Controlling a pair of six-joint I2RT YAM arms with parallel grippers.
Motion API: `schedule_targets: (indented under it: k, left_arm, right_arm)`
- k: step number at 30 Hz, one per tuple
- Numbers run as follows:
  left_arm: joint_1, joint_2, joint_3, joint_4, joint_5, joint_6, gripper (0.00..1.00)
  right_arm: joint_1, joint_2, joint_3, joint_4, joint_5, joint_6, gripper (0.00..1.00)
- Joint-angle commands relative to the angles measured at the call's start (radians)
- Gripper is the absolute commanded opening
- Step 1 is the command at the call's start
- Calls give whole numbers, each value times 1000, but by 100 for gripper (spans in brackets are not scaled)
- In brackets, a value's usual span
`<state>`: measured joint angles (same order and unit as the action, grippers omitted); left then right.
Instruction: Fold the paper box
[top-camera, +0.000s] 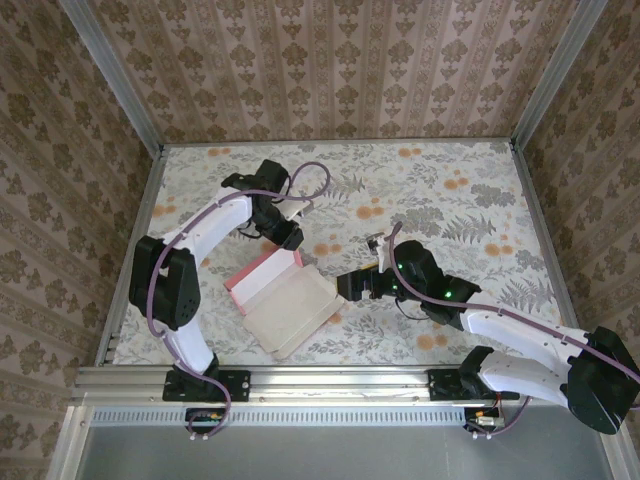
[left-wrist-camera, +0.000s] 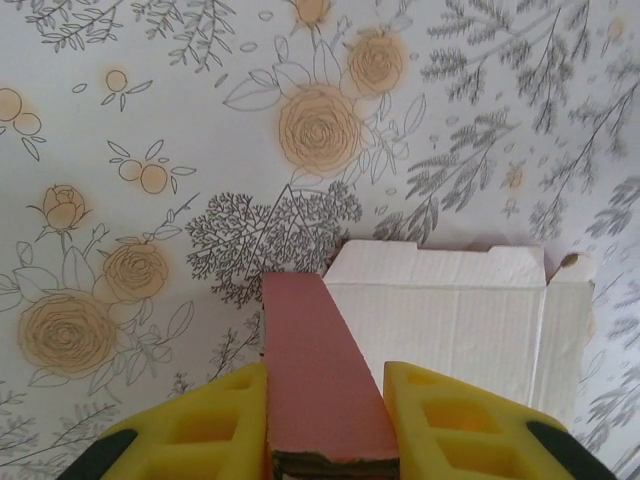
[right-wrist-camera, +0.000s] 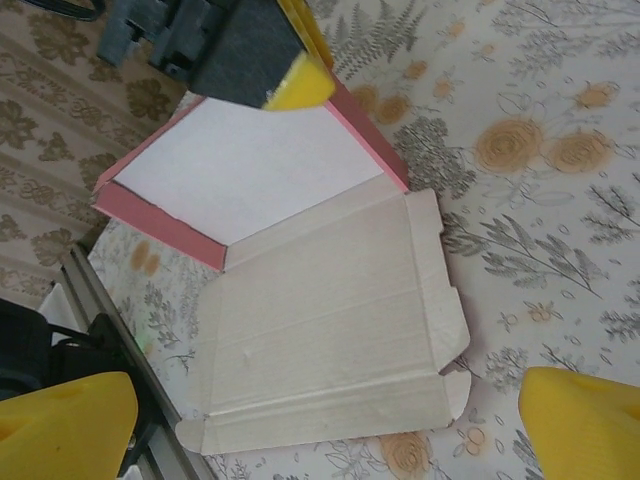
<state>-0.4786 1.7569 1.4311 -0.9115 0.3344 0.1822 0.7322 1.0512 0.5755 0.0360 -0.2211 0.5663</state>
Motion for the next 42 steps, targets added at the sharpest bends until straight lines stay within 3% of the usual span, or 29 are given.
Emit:
schedule_targets:
  k: [1,8,11,21,27,32,42]
  left_arm:
    - [60,-53,-22,65,100,-127,20]
    - [192,-115,-159,292,284,-398,21]
    - [233,-151,-254,425,348,-525,21]
    - [288,-263,-619,1027,377,-938,21]
    - [291,-261,-708,1148,374,-984,21]
    - [293,-254,-734,1192,384,-992,21]
    - [297,-226,-787,1315,446,-994,27]
  right_arm:
    - [-24,-19,29,-100,57,46,98]
    - [-73,-85,44,-261,128,162,96]
    - [-100,-106,44,-285,94,174,94]
    - [-125,-38,34,-166,-72,175,80]
    - [-123,43,94,-174,-105,136,65]
    - [-121,118,170,-219,-117,97,45]
    - [-120,207,344,-454,-61,-66,17]
